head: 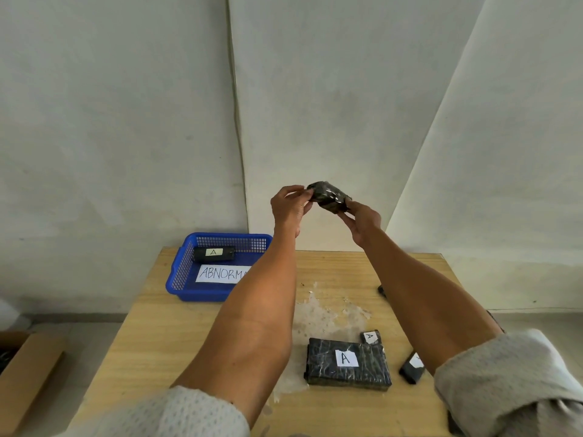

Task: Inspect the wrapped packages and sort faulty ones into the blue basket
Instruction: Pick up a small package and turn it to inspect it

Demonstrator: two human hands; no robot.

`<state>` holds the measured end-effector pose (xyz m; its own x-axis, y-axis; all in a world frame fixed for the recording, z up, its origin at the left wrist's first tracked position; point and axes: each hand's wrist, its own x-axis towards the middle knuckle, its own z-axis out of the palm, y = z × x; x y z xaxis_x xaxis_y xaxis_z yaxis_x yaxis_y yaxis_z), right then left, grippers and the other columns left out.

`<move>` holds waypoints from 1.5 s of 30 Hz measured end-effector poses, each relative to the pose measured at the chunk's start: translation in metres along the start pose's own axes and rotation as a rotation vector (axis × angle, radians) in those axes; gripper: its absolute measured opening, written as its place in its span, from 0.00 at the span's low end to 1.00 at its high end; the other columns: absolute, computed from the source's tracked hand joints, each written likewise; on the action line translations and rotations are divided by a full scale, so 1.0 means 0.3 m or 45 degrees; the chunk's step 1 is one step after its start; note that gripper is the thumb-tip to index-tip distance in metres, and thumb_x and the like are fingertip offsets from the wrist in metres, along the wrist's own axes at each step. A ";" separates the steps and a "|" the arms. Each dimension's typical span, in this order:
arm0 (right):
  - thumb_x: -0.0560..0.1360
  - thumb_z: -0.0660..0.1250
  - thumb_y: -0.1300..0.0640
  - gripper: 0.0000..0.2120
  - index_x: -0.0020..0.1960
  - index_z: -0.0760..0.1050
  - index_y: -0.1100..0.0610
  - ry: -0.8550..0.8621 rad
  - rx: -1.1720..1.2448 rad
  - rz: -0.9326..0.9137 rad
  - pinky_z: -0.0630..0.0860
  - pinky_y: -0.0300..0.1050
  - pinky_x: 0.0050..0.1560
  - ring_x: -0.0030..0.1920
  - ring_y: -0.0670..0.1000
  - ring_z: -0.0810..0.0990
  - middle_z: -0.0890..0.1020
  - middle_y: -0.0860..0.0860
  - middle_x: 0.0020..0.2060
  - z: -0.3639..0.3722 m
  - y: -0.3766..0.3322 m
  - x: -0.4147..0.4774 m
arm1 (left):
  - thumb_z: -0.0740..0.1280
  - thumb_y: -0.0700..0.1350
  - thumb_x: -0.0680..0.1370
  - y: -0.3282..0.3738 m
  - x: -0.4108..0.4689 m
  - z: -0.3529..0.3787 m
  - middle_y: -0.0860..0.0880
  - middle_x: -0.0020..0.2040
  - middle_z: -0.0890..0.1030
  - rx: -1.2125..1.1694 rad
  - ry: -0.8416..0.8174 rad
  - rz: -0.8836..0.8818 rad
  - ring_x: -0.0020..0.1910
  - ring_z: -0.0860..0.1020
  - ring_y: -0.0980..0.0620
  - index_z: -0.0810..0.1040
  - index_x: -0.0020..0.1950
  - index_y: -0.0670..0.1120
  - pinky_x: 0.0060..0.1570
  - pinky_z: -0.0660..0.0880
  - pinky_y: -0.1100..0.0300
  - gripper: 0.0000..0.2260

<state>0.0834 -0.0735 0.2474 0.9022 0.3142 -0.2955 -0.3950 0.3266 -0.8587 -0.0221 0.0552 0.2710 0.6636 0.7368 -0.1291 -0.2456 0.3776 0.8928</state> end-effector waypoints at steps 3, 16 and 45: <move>0.73 0.76 0.65 0.15 0.56 0.79 0.72 0.000 -0.050 -0.030 0.82 0.50 0.58 0.53 0.58 0.85 0.82 0.62 0.57 -0.003 -0.018 -0.019 | 0.74 0.41 0.76 -0.014 0.037 -0.007 0.40 0.51 0.84 0.051 0.162 -0.071 0.52 0.84 0.44 0.82 0.44 0.42 0.47 0.84 0.52 0.04; 0.73 0.75 0.67 0.16 0.61 0.81 0.62 -0.449 -0.299 -0.250 0.83 0.48 0.54 0.53 0.53 0.85 0.84 0.58 0.52 0.069 -0.064 -0.107 | 0.64 0.35 0.81 -0.059 0.050 0.001 0.33 0.65 0.76 -0.364 0.197 -0.468 0.60 0.79 0.33 0.73 0.64 0.35 0.35 0.83 0.59 0.11; 0.68 0.76 0.70 0.18 0.56 0.82 0.60 -0.305 -0.582 -0.211 0.82 0.46 0.54 0.50 0.56 0.84 0.85 0.58 0.48 -0.014 0.040 -0.028 | 0.65 0.39 0.76 -0.091 0.078 -0.095 0.44 0.78 0.63 1.110 -0.147 0.268 0.76 0.63 0.46 0.70 0.75 0.50 0.74 0.64 0.51 0.26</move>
<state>0.0720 -0.0759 0.2378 0.8600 0.5035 -0.0828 -0.0868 -0.0155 -0.9961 -0.0199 0.0782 0.2313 0.7440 0.6639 0.0761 0.2213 -0.3522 0.9094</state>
